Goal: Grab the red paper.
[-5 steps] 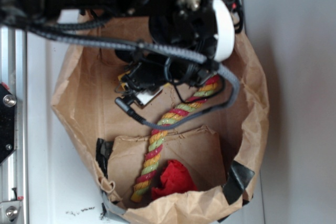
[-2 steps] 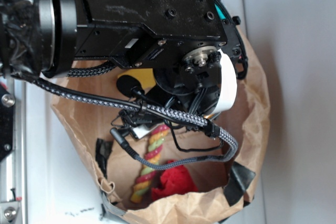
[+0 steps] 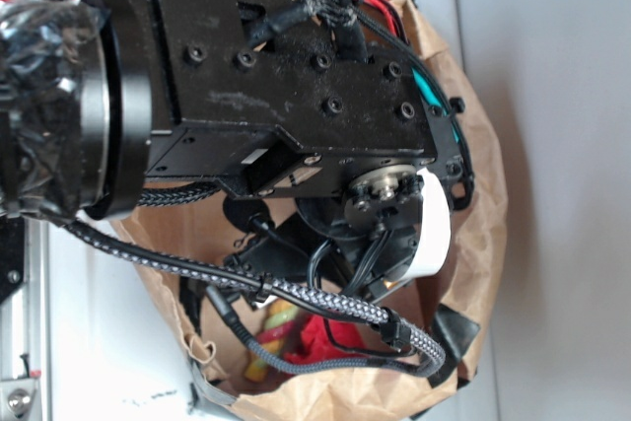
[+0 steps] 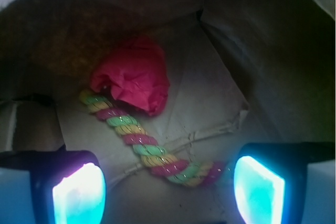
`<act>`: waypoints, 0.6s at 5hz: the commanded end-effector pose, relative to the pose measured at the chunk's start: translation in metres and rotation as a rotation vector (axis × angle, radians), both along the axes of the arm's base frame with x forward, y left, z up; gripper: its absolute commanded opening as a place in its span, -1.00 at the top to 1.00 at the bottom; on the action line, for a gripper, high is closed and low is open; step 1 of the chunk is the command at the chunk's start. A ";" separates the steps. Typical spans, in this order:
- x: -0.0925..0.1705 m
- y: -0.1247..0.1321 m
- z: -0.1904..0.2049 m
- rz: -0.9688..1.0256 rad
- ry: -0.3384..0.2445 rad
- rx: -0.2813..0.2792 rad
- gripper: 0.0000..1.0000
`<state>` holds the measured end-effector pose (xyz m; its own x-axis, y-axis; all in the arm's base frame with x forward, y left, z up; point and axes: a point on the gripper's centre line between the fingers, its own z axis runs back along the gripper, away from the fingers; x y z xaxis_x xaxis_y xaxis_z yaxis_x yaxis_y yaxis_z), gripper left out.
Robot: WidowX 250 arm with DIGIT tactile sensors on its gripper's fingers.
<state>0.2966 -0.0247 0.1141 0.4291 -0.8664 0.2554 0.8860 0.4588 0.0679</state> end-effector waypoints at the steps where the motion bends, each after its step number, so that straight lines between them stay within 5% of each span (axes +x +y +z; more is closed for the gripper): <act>1: 0.008 0.001 0.022 0.017 -0.058 0.015 -1.00; 3: 0.009 0.016 0.024 0.042 -0.066 0.023 -1.00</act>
